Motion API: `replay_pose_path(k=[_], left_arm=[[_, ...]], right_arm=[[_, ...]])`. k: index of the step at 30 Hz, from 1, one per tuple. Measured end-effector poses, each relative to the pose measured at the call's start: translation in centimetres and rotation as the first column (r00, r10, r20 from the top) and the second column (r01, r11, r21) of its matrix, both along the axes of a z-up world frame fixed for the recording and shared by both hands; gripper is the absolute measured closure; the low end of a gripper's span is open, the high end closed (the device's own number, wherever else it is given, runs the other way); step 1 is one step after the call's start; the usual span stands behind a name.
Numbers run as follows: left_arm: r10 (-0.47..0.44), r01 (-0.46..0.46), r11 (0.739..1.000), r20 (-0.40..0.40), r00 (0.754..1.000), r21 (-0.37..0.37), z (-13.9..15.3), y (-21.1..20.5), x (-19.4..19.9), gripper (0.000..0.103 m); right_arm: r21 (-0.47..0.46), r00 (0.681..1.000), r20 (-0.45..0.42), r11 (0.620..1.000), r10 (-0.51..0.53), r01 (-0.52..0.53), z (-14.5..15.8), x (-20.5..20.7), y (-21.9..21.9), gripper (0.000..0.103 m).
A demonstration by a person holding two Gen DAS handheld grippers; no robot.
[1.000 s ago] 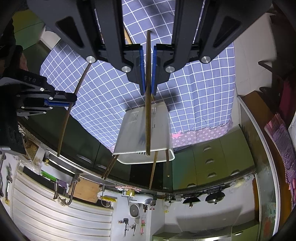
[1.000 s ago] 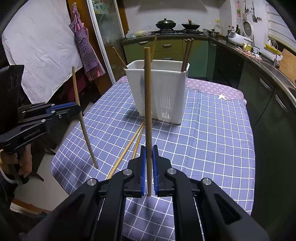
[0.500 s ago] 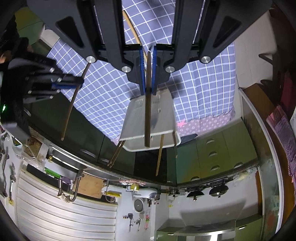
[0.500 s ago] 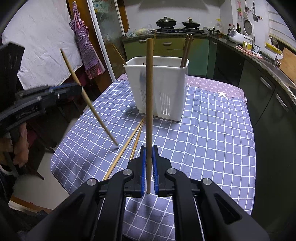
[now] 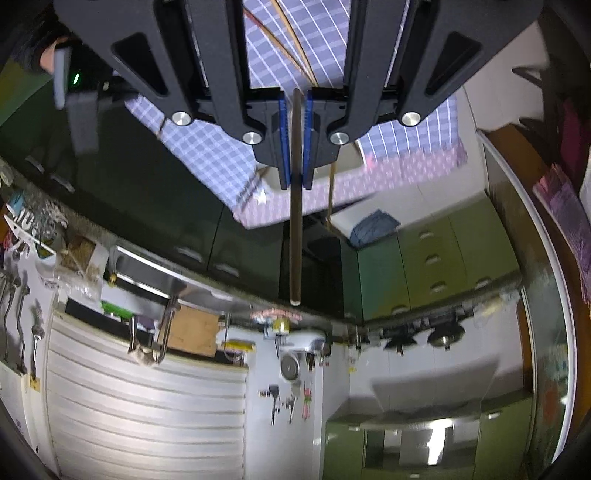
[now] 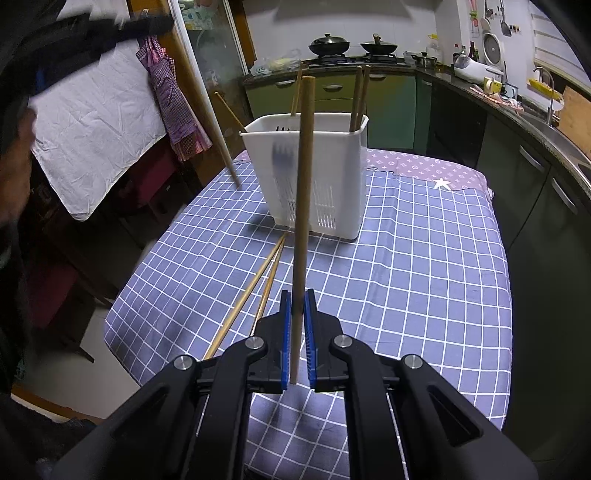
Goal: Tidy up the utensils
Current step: 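Lower the left tool's chopstick into the holder and open the left tool, then lower the right tool's chopstick into the holder and open the right tool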
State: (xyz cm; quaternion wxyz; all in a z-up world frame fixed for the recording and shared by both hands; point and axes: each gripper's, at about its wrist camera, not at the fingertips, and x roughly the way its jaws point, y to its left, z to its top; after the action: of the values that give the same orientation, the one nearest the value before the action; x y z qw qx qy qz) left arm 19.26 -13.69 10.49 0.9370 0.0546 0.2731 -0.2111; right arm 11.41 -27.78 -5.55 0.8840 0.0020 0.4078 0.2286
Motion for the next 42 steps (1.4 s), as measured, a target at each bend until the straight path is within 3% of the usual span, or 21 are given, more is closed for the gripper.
replay_pose_path(k=[5, 9, 20, 27, 29, 33, 36, 39, 42], left_arm=[[0.016, -0.014, 1.0, 0.047, 0.999, -0.022, 3.3, -0.6, 2.1, 0.096], [0.039, -0.038, 0.999, 0.069, 0.997, -0.016, 3.8, -1.3, 3.8, 0.096], [0.114, -0.114, 0.993, 0.001, 0.993, 0.029, -1.2, -1.8, 9.0, 0.096], [0.111, -0.099, 0.989, -0.115, 0.987, 0.111, -6.2, -2.3, 10.4, 0.095], [0.111, -0.096, 0.988, -0.13, 0.985, 0.119, -6.9, -2.2, 10.3, 0.089], [0.108, -0.097, 0.991, -0.114, 0.988, 0.096, -6.3, -1.9, 9.6, 0.064], [0.104, -0.098, 0.992, -0.078, 0.992, 0.076, -4.9, -1.3, 8.1, 0.06], [0.113, -0.111, 0.993, -0.055, 0.992, 0.048, -3.8, -0.3, 6.4, 0.048], [0.121, -0.12, 0.992, -0.036, 0.992, 0.027, -3.5, 1.1, 4.2, 0.045]], right_arm=[[0.006, 1.0, 0.004, 1.0, 0.006, -0.006, -0.1, -0.2, -0.1, 0.095], [0.008, 1.0, 0.006, 1.0, 0.01, -0.01, -0.1, -0.3, -0.2, 0.095], [0.019, 1.0, 0.001, 1.0, 0.004, -0.004, -0.1, -0.5, -0.8, 0.095], [0.048, 0.999, 0.04, 0.999, 0.012, -0.013, 2.1, -0.6, -0.9, 0.095], [0.062, 0.998, 0.068, 0.998, 0.008, -0.012, 3.6, -0.5, -1.0, 0.095], [0.086, 0.988, 0.153, 0.996, -0.011, -0.002, 7.2, 0.4, -1.1, 0.095], [0.141, 0.968, 0.248, 0.99, -0.037, 0.002, 11.2, 1.4, -1.2, 0.095], [0.182, 0.938, 0.337, 0.983, -0.082, 0.02, 14.9, 3.0, -1.1, 0.095], [0.197, 0.918, 0.374, 0.978, -0.134, 0.062, 16.7, 5.7, -0.7, 0.095]])
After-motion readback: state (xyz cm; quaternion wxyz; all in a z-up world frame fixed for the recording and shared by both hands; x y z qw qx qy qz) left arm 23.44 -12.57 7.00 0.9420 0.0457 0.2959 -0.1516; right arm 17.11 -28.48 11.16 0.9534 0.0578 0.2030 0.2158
